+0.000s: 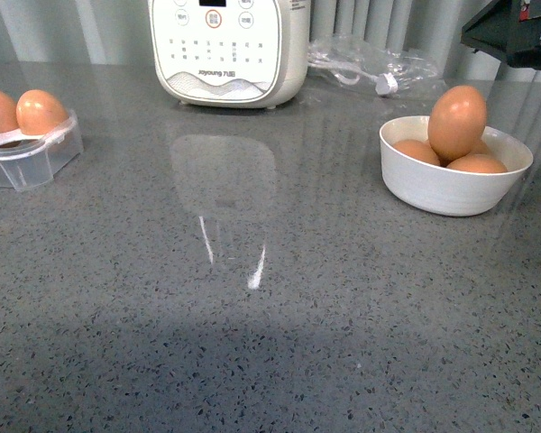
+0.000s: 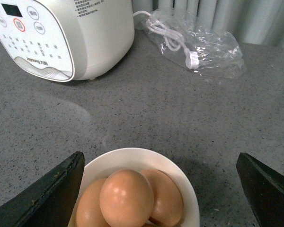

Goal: Put egg into box

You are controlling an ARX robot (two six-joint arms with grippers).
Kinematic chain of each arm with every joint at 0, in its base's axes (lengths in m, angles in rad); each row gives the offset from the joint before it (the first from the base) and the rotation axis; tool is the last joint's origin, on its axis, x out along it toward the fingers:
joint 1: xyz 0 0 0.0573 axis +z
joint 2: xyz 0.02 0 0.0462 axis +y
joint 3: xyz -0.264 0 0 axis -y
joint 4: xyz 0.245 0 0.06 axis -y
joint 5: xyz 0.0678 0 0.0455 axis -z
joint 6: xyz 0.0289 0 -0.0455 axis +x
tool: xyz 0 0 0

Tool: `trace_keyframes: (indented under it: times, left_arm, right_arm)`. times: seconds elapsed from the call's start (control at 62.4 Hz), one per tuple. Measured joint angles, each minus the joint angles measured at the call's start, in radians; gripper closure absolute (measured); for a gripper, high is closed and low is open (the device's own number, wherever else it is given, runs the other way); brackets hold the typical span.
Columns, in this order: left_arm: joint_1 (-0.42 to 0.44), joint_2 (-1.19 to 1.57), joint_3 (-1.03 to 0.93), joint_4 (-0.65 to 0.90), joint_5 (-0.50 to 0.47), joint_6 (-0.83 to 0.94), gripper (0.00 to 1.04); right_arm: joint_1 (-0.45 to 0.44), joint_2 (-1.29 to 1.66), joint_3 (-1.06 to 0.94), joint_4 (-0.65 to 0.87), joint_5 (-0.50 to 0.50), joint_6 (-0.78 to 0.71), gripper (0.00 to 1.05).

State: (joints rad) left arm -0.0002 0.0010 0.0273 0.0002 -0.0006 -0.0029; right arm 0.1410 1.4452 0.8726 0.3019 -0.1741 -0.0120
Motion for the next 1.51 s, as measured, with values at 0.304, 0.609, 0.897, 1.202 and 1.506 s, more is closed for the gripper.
trace_keyframes:
  times: [0.304,0.609,0.897,1.202,1.506]
  left_arm:
    - [0.0,0.0,0.0,0.0,0.0,0.0,0.07]
    - [0.0,0.0,0.0,0.0,0.0,0.0,0.07]
    - [0.0,0.0,0.0,0.0,0.0,0.0,0.07]
    - [0.0,0.0,0.0,0.0,0.0,0.0,0.07]
    - [0.0,0.0,0.0,0.0,0.0,0.0,0.07]
  right_arm:
    - [0.012,0.084,0.033,-0.015,-0.047,0.015,0.07]
    - [0.022,0.11,0.0,0.013,-0.052,0.015,0.07]
    - [0.023,0.133,-0.011,0.026,-0.056,0.016,0.07]
    - [0.033,0.137,-0.019,0.031,-0.054,0.016,0.54]
    - [0.048,0.077,-0.038,0.01,-0.06,0.019,0.63]
